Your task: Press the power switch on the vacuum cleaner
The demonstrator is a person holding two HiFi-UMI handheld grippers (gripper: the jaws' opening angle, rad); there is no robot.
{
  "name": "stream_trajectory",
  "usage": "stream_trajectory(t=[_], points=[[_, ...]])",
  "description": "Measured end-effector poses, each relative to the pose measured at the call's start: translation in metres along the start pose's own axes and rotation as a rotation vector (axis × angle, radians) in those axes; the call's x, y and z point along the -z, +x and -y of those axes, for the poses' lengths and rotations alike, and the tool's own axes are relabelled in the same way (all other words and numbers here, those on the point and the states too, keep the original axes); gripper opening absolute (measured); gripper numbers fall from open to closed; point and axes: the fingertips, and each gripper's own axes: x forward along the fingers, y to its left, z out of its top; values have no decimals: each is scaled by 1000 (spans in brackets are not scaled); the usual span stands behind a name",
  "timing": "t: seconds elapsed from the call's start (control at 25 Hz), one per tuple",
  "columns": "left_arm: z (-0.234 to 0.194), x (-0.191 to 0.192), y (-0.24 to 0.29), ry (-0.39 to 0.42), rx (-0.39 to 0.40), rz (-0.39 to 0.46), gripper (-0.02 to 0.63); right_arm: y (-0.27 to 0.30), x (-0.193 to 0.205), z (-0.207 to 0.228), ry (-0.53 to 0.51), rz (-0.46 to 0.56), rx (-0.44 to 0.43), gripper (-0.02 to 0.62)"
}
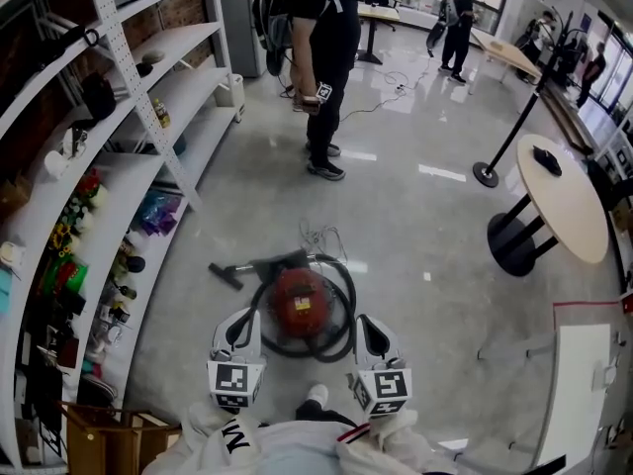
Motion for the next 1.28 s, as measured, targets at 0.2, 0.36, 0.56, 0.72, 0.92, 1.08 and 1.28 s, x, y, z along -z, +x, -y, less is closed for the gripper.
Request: stream_trajectory(t=[0.2,0.36,0.56,0.72,0.92,1.08,1.28], points=[[-11,-4,-22,-3,6,28,0,-13,-6,-23,-20,13,11,-2],[-21,-1,-44,-1,21,37,0,-22,-5,-48,-31,17,21,-2],[-32,7,-70,-2,34,43,0,-39,0,-74,-30,23,37,-2],[-32,19,-90,-1,68,37,0,-55,10,-94,-29,19,56,-2],[-30,34,-116,-3,99,38,0,-79,26,-117,-28,9,83,-2],[-31,44,-135,-2,123,44,0,-95,33,-134,-24,11,108,-2],[-32,46,-157,1,147,53,0,-115,36,-152,-30,20,132,-2]])
